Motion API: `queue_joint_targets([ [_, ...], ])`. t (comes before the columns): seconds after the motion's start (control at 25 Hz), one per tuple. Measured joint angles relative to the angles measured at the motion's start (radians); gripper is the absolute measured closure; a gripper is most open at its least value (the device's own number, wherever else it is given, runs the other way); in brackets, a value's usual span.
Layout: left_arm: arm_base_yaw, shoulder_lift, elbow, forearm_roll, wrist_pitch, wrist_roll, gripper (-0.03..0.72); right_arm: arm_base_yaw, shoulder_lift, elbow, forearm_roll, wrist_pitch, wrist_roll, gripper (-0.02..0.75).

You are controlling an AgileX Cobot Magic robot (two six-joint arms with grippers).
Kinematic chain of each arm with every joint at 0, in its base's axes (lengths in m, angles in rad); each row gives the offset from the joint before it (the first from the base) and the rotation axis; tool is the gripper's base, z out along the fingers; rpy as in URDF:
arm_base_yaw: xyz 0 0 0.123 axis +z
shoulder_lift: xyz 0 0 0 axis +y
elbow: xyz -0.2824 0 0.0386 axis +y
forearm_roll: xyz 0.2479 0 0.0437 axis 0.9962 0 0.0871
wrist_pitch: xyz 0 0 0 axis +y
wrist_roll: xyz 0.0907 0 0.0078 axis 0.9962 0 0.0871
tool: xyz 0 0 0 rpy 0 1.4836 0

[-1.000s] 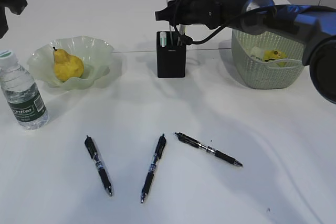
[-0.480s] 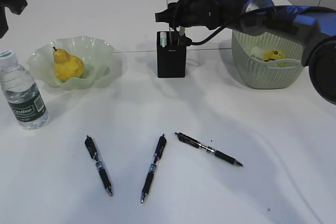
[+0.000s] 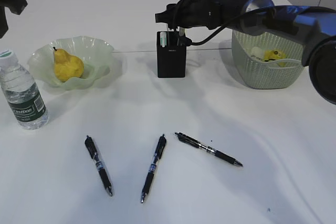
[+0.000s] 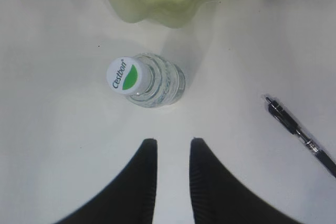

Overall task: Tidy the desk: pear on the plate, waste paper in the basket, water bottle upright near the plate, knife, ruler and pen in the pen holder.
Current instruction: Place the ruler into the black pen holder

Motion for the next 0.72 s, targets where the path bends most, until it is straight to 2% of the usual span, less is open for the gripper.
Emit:
queue_joint_targets([
  [0.28, 0.000, 0.000, 0.000, 0.000, 0.000, 0.000, 0.545, 0.000, 0.000, 0.000, 0.038, 0.011, 0.000, 0.321],
  [0.72, 0.000, 0.000, 0.000, 0.000, 0.000, 0.000, 0.545, 0.000, -0.044, -0.087, 0.041, 0.181, -0.010, 0.318],
])
